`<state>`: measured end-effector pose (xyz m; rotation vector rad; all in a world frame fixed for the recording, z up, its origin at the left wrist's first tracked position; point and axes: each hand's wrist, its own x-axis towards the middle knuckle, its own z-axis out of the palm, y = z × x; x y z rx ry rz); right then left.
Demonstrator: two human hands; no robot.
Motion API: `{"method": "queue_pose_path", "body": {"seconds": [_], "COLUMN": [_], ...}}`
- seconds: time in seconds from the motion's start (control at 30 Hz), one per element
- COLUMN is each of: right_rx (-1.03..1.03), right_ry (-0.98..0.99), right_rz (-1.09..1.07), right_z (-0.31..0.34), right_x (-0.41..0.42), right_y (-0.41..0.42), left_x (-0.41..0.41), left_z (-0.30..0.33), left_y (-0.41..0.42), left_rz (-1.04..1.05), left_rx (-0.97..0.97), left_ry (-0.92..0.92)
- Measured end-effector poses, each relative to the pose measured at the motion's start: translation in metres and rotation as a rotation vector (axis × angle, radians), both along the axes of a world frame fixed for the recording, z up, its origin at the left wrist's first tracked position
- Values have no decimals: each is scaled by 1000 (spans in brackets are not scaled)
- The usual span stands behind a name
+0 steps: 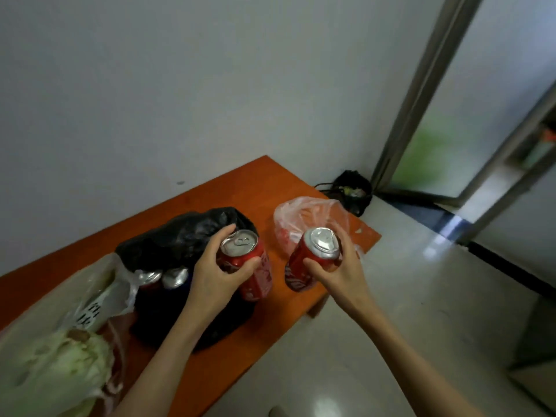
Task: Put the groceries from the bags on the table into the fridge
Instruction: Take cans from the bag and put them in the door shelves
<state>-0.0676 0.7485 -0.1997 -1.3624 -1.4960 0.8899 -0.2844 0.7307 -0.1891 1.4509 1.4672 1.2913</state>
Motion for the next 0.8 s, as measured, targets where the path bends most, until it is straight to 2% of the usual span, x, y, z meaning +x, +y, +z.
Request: {"method": "queue_pose_path", "body": {"seconds": [0.2,0.33,0.47,0.6,0.8], "right_rx": [7,13,58,90,133], "right_ry": [-77,-36,17,-18,-82], "right_rz": [-248,-423,-605,-751,-892], "right_z": [14,30,50,71,107], "right_x": [92,162,244,342,478], "right_y": [-74,-124,-177,-236,-321], "left_x": [94,177,274,385,543], "left_z": [2,17,36,58,94], "left_y": [-24,-36,-56,-84,-128], "left_rz": [-230,-414,-606,-779,-914], "left_rx": [-30,-26,23,84,178], "left_ry": [-36,-36,-10,27,31]}}
